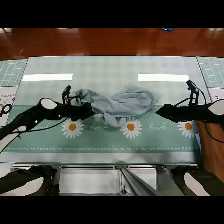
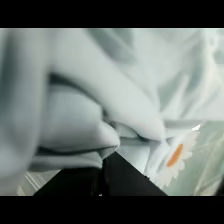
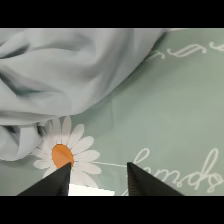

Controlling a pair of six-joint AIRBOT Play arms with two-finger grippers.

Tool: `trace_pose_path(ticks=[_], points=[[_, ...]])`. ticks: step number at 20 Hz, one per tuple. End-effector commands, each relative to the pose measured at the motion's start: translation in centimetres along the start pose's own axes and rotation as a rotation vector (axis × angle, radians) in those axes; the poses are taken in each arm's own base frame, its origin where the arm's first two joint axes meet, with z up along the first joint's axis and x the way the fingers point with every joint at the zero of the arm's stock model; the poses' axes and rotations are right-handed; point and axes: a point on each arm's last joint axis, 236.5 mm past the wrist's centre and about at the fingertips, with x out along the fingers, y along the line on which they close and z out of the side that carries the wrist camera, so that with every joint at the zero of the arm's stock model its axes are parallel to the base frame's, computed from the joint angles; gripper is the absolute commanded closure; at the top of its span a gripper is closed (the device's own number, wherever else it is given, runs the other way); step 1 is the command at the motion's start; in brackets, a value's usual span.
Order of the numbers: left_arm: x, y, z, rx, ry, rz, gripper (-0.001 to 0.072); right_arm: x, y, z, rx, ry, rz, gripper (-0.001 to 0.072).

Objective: Fold the shirts.

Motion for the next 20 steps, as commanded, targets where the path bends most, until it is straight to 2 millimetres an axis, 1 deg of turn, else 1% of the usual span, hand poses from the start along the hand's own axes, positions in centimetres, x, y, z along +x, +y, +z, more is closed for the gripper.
trace_pose_path(ticks=[1,3,5,7,9,11,13,14,15,16,17,18,19,20], points=[[-0.7,-2.6,0.6,0.146,0.067,-0.064,0.069,2.1,-1.7,0.3,0.081,0.032,-0.03,0.0305],[-2.1,-2.8,1.3,0.156,0.046,-0.078,0.069,3.8,-2.4,1.2,0.12,0.059,-0.036,0.0306],[-3.3,-3.0,2.2,0.174,0.014,-0.089,0.069,5.4,-3.5,2.2,0.153,0.084,-0.056,0.0306],[-4.3,-2.9,2.8,0.204,-0.009,-0.096,0.069,6.8,-3.9,3.4,0.173,0.116,-0.06,0.0307],[-4.9,-2.3,3.2,0.18,-0.005,-0.098,0.069,7.8,-3.3,5.3,0.193,0.129,-0.032,0.0307],[-5.1,-2.1,3.4,0.172,-0.009,-0.099,0.069,8.7,-2.2,7.3,0.217,0.117,0.011,0.0307],[-5.0,-2.0,3.5,0.17,-0.013,-0.097,0.069,9.9,-1.6,8.3,0.211,0.125,0.022,0.0307],[-5.0,-2.0,3.6,0.17,-0.017,-0.095,0.069,10.6,-1.2,8.4,0.205,0.139,0.023,0.0336],[-5.1,-2.0,3.8,0.171,-0.024,-0.094,0.069,11.1,-0.5,8.0,0.188,0.164,0.026,0.0466],[-5.2,-2.1,4.1,0.17,-0.032,-0.096,0.069,11.5,0.4,7.5,0.129,0.182,0.032,0.061],[-5.7,-2.3,4.7,0.173,-0.044,-0.1,0.069,11.5,1.4,7.4,0.054,0.188,0.044,0.0691],[-6.5,-2.7,5.5,0.178,-0.062,-0.11,0.069,10.9,2.4,7.9,0.015,0.185,0.054,0.0692],[-7.8,-3.4,6.8,0.189,-0.088,-0.125,0.069,9.7,3.4,9.1,-0.021,0.166,0.064,0.0692],[-9.6,-4.5,8.3,0.208,-0.125,-0.143,0.069,7.6,4.5,11.2,-0.079,0.115,0.061,0.0692]])
